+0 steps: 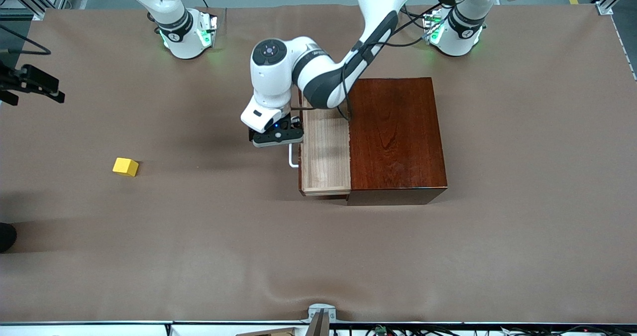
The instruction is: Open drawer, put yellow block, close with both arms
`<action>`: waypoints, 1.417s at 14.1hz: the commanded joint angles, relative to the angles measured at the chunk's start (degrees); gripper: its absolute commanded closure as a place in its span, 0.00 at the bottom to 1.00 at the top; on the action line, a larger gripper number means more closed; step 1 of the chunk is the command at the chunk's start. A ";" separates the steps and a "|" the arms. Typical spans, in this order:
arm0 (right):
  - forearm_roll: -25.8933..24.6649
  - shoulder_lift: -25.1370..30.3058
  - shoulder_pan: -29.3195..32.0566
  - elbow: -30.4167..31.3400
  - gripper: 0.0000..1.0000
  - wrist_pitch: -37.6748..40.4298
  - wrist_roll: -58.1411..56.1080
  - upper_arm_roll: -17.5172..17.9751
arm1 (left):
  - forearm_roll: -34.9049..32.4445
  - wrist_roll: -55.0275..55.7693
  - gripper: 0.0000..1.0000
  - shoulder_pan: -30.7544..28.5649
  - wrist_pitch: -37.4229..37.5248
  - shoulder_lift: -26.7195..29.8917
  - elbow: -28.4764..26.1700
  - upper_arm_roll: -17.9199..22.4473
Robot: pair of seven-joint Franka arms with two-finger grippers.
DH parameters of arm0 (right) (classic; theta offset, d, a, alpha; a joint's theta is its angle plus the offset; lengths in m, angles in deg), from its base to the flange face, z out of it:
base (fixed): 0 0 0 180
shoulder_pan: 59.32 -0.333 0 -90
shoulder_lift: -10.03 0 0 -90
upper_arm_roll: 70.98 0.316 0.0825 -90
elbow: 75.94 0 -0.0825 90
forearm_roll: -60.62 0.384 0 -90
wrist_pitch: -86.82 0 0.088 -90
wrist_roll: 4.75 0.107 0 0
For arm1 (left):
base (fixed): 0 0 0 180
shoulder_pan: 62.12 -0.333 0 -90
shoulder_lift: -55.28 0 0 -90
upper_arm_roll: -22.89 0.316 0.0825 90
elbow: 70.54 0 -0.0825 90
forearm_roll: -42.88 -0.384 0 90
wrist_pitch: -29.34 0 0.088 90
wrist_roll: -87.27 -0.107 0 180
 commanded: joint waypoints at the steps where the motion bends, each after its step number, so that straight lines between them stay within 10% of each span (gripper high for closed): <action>1: -0.36 -2.35 0.81 -0.70 0.00 -0.74 -0.50 0.38 | 0.50 0.66 0.00 -0.50 5.79 4.88 0.55 0.20; 11: 0.60 -13.42 4.23 -0.43 0.00 -5.74 0.02 0.38 | -1.43 -15.58 0.00 -20.79 36.20 26.95 -1.30 0.73; 20: 1.04 -21.60 5.73 0.09 0.00 -13.66 -0.07 0.38 | -1.43 -38.09 0.00 -37.06 42.72 37.76 -11.39 0.20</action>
